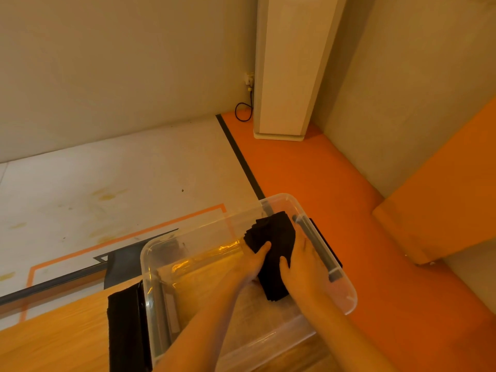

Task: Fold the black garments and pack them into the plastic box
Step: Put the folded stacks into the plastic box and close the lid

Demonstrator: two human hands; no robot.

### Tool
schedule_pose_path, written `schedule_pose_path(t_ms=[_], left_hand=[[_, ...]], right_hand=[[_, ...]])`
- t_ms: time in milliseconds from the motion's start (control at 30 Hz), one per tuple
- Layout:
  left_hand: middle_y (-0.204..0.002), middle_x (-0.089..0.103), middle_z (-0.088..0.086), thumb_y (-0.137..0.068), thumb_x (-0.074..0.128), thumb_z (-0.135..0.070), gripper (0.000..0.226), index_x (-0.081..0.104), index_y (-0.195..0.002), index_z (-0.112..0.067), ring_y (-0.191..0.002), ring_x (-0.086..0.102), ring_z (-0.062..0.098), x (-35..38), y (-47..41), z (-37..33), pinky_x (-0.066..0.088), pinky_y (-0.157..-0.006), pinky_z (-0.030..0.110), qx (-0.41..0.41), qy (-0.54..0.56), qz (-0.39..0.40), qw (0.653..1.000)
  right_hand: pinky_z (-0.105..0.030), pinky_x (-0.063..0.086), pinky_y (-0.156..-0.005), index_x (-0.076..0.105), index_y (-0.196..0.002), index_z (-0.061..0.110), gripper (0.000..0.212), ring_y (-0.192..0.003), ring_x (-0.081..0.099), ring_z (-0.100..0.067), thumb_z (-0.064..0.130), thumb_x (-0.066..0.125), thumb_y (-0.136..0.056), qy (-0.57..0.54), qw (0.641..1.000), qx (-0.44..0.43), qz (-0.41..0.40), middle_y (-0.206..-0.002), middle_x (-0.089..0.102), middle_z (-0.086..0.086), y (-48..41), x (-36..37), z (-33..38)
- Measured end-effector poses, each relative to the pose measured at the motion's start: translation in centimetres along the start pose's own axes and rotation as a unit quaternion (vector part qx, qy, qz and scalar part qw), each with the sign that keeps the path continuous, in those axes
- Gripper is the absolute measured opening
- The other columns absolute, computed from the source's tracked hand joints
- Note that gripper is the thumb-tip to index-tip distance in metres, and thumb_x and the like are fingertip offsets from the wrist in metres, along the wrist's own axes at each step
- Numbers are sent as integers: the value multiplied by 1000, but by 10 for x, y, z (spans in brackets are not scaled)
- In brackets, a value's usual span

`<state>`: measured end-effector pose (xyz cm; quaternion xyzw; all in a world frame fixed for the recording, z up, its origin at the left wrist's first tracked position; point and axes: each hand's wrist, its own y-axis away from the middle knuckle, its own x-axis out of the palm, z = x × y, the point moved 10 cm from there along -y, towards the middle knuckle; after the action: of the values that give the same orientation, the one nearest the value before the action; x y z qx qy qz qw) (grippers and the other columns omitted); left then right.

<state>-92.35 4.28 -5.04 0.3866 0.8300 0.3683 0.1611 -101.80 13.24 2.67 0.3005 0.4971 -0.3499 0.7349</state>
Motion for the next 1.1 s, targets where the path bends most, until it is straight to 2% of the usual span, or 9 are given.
schedule_pose_path(t_ms=[100,200,300,367,533,733,800,900,1100], left_hand=[[-152,33,10,-95,48,-49,74,15,-151,-14,-136,38,30,-28,12,-24,41,-103,42,118,-168,-145,968],[-141,42,7,-97,49,-37,55,32,-144,-12,-127,45,22,-34,54,-45,44,-98,33,326,-278,-270,862],[-141,47,9,-94,42,-28,46,44,-137,-10,-131,39,20,4,71,-42,38,-109,37,493,-431,-237,718],[-147,43,9,-97,36,-31,49,42,-141,-9,-140,30,21,20,60,-35,23,-115,37,506,-511,-182,670],[-160,17,3,-103,13,-43,59,21,-152,-12,-148,10,17,20,20,-22,8,-116,41,416,-589,-141,679],[-161,2,-2,-92,11,-46,68,11,-154,-18,-147,-8,13,20,8,-18,-8,-118,38,371,-573,-113,722],[-161,-6,-5,-82,1,-51,78,3,-154,-21,-144,-17,9,21,9,-24,-16,-118,37,349,-579,-100,730],[-161,-2,-5,-75,-1,-52,86,5,-154,-22,-146,-12,9,18,21,-41,-16,-115,33,345,-583,-105,728],[-162,6,2,-83,1,-51,78,9,-154,-19,-148,-5,18,-9,64,-50,-11,-117,38,346,-594,-169,707]], right_hand=[[-43,34,-112,32,-148,11,71,-140,32,-30,31,64,-88,34,994,-91,-41,-153,31,-12,6,-18,28],[-39,16,-112,43,-143,12,60,-142,30,-30,31,63,-89,86,972,-217,-17,-152,35,-12,8,-11,55],[-45,21,-112,54,-134,12,69,-133,43,-32,38,74,-73,162,943,-286,48,-145,45,-14,4,14,53],[-49,20,-117,52,-135,10,72,-134,42,-33,43,64,-72,194,935,-288,73,-146,43,-14,-1,25,42],[-39,-11,-112,10,-150,13,75,-145,6,-34,43,28,-84,180,938,-265,131,-158,7,-13,-7,47,26],[-39,-20,-115,-21,-144,18,69,-142,-27,-27,39,25,-97,175,934,-282,131,-153,-30,-5,-6,48,29],[-41,-17,-116,-19,-148,16,72,-141,-29,-26,38,29,-99,185,932,-277,143,-153,-31,-6,-6,46,30],[-40,-19,-114,-15,-151,15,73,-142,-28,-26,44,25,-97,190,931,-267,163,-156,-27,-8,-6,42,32],[-33,-36,-102,-25,-145,22,91,-140,-30,-26,70,-16,-68,177,932,-292,125,-152,-31,-6,18,15,48]])
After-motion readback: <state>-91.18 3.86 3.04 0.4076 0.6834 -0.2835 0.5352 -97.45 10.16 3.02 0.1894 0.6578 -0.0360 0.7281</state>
